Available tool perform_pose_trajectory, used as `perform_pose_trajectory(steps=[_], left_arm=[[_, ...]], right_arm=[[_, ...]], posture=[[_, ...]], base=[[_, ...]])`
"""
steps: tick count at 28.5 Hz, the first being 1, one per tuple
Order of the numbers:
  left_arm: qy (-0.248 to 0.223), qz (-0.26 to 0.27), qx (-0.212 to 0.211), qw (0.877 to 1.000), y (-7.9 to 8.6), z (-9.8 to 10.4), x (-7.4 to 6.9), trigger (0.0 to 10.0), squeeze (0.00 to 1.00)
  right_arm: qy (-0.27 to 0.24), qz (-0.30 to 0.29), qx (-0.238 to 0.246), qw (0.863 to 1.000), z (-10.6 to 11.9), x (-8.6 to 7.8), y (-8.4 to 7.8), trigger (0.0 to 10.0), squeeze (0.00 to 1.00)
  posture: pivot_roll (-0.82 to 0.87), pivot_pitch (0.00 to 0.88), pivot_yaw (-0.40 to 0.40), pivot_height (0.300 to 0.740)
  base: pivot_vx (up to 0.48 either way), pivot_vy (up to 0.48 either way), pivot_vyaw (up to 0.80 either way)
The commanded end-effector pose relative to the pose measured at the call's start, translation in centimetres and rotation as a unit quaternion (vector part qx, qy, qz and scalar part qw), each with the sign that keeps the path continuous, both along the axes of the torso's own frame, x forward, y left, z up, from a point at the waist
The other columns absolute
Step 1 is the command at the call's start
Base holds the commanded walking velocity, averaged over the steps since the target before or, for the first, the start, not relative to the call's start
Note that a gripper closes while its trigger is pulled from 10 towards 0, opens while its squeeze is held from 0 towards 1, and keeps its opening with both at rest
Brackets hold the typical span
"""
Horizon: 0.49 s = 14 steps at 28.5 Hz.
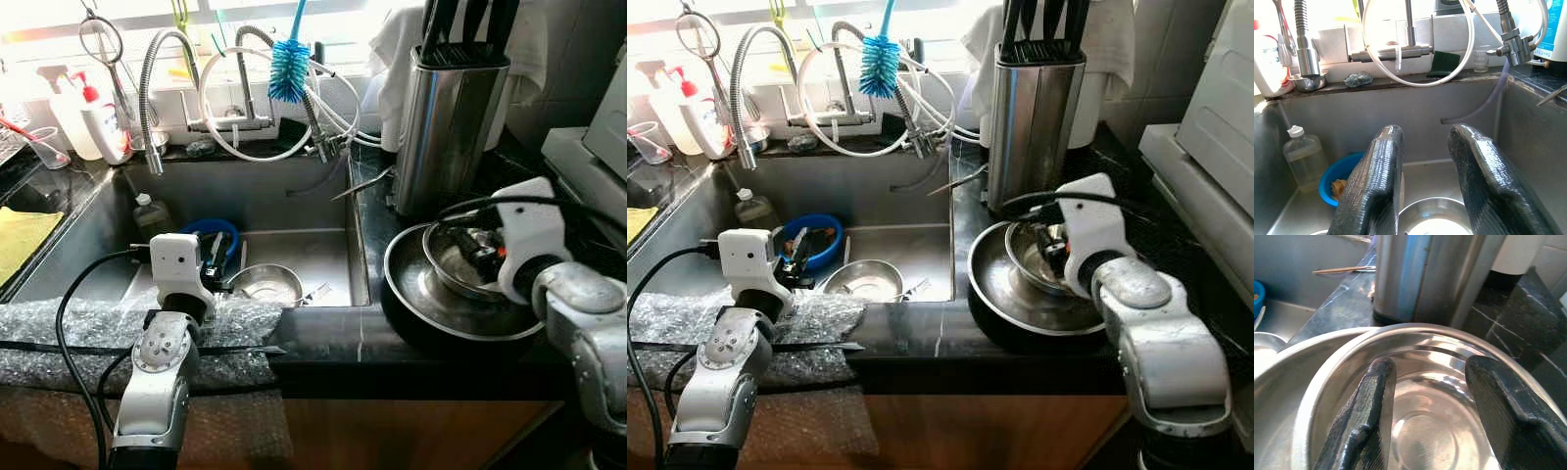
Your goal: Kitchen organization
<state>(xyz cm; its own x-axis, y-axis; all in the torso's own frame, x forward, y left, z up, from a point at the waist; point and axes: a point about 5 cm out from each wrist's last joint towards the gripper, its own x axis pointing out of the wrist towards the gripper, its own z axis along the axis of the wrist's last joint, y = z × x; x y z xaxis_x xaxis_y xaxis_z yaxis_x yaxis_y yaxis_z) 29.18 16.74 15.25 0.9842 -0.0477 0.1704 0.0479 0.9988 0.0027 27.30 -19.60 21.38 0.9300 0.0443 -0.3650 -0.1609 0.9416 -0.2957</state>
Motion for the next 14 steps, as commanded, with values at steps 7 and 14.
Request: perform_pose_trajectory(steps=[7,14], left_arm=[[0.008,-0.002,-0.002,1.0,0.1,-0.1,0.0,10.0,0.0],[0.009,0.004,-0.002,1.0,0.3,-0.1,0.0,10.0,0.0]], right_arm=[[0.034,0.036,0.034,0.998,-1.5,-0.2,1.5,10.0,0.0],[0.036,0.061,0.057,0.996,-1.6,-0.1,2.8,10.0,0.0]], posture=[[-0.13,0.0,0.076,0.74],[-0.12,0.0,0.075,0.74]], base=[[0.0,0.0,0.0],[0.0,0.0,0.0]])
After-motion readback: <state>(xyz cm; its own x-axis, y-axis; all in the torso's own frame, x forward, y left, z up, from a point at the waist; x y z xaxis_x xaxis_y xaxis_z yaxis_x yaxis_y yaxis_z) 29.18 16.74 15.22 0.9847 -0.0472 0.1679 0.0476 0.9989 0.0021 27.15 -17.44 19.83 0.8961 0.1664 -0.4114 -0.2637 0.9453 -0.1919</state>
